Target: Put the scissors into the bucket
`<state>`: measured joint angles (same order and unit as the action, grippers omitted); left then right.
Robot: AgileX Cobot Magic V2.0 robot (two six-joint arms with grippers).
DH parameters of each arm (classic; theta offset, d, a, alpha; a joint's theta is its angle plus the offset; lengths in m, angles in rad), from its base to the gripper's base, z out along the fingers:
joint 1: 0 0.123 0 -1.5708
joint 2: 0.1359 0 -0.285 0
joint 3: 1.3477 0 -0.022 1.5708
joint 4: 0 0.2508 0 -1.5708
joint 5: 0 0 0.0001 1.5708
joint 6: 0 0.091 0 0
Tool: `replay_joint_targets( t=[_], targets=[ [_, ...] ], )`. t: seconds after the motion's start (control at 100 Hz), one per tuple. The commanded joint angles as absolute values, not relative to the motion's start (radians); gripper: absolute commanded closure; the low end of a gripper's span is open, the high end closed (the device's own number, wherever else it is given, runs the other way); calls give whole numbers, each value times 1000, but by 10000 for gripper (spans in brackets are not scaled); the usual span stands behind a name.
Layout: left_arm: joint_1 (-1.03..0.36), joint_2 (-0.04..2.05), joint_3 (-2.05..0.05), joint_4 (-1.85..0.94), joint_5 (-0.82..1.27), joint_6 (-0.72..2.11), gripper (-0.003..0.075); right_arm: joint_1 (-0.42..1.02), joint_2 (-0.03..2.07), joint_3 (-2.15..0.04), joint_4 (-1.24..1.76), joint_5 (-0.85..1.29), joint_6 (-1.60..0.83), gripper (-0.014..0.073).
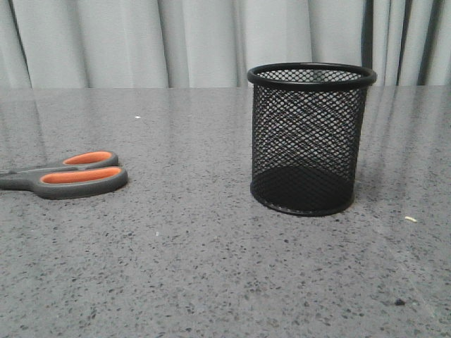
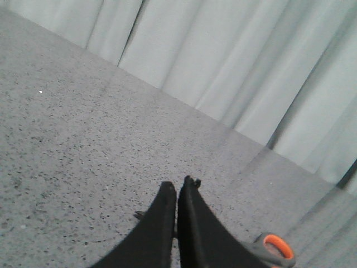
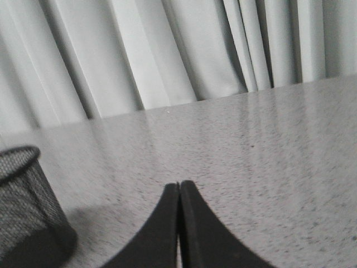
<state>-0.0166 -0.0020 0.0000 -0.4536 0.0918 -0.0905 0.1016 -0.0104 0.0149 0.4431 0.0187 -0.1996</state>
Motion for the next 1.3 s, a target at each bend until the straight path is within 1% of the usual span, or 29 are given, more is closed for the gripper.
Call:
replay_joint_targets(
  t=[0.0,0.12,0.18,0.26,0.38,0.46,0.56,0.71,0.83,0.99,1.14,1.29],
  targets=[
    [-21,-29,35,-561,11,-96,740,95,-33,18,597,-67,-201,667],
    [-21,-29,23,-709,-6,-96,740,95,-33,13,747,-79,-201,666],
    [-21,-29,-1,-740,-6,-96,740,95,-32,-2,774,-68,-201,664],
    [-21,-29,-58,-728,32,-85,740,95,-28,-42,771,-19,-201,635],
    [-21,14,-216,-604,166,-17,740,95,27,-133,765,63,-201,636],
    [-21,86,-341,-499,280,11,740,95,111,-219,749,136,-201,636],
    [-21,229,-527,-406,454,72,740,95,254,-370,684,276,-201,636],
    [-21,457,-765,-404,725,228,740,95,519,-620,562,527,-201,638],
    [-21,587,-900,-404,872,255,740,95,676,-782,520,689,-201,638],
    [-42,676,-955,-406,911,256,739,95,795,-895,520,792,-201,638],
    [-98,720,-959,-406,918,292,739,95,842,-940,509,857,-247,638],
    [-137,761,-959,-412,932,333,738,95,874,-965,503,872,-281,636]
  ],
)
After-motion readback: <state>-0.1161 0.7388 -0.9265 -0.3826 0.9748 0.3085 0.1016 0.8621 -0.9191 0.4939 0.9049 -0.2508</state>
